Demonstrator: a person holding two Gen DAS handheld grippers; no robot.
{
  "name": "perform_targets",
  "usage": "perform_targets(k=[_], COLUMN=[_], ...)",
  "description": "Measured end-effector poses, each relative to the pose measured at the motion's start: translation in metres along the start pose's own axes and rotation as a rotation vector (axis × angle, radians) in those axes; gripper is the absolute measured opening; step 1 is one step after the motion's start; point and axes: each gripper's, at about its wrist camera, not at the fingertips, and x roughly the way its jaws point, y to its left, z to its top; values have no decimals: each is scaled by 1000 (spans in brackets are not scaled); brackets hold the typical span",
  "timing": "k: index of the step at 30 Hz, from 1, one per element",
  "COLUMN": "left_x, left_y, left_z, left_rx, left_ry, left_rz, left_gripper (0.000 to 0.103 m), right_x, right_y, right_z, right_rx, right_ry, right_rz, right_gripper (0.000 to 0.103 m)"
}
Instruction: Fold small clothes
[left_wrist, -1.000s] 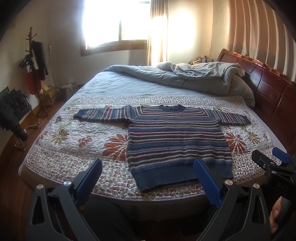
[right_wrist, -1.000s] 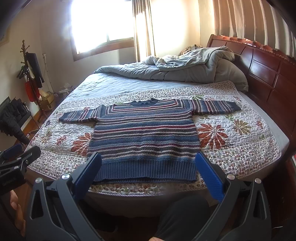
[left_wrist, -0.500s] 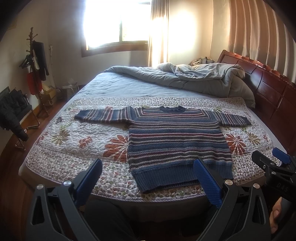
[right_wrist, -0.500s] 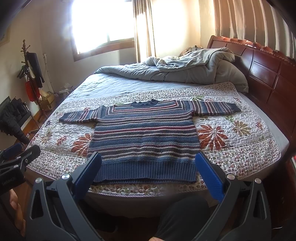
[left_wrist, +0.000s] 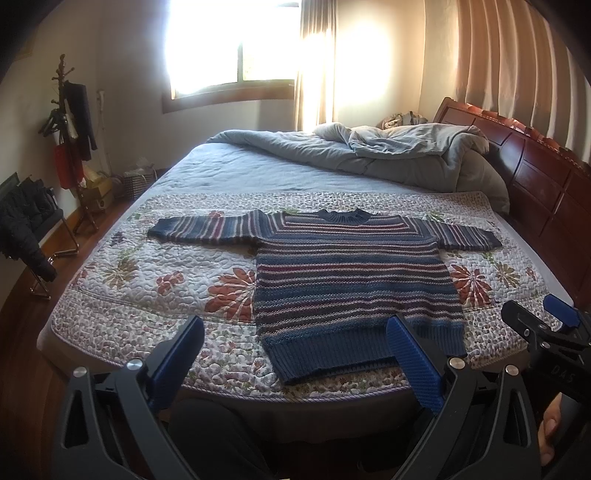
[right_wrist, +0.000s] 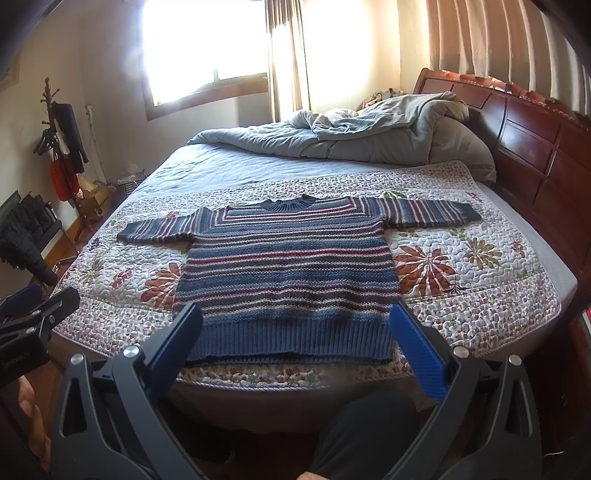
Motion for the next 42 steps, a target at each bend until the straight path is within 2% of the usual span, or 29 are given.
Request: perform_targets(k=[8, 15, 18, 20, 21, 23, 28, 32, 36, 39, 40, 41, 42], left_x=[9, 34, 58, 77, 87, 110, 179, 229, 278, 308, 316, 325, 335], left_y=[-1, -5, -6, -7, -9, -16, -52, -84, -108, -121, -124, -128, -131], left_z=[-2, -2, 1, 1, 2, 6, 27, 42, 48, 47, 47, 46, 46], left_rx=[3, 9, 6, 11, 12, 17, 38, 72, 78, 87, 90, 93, 91], left_ry=[14, 42, 56, 52, 42, 53, 109, 113, 154, 178, 184, 192, 202], left_rz=[1, -1, -72, -194, -276, -373, -437, -479, -516, -531, -530, -529, -531], left_gripper=[99, 99, 99, 99, 99, 99, 99, 99, 99, 99, 99, 99, 99], right_x=[7, 28, 44, 61, 69, 97, 173, 232, 293, 328, 345, 354, 372], right_y=[-3, -15, -32, -62, -75, -121, -233, -337, -438, -495, -519, -530, -550], right_z=[-2, -1, 5, 14, 17, 26, 48, 57, 69, 73, 76, 78, 79], right_rx=[4, 25, 33, 83, 115, 220, 365, 618, 839, 978, 1026, 1050, 1086], right_ry=[11, 21, 2, -42, -48, -34, 23, 59, 44, -23, -30, -30, -23], right_rz=[-2, -22, -24, 41, 66, 123, 76, 137, 174, 218, 216, 214, 211], right_gripper=[101, 101, 100, 100, 100, 100, 100, 100, 100, 99, 90, 71, 62])
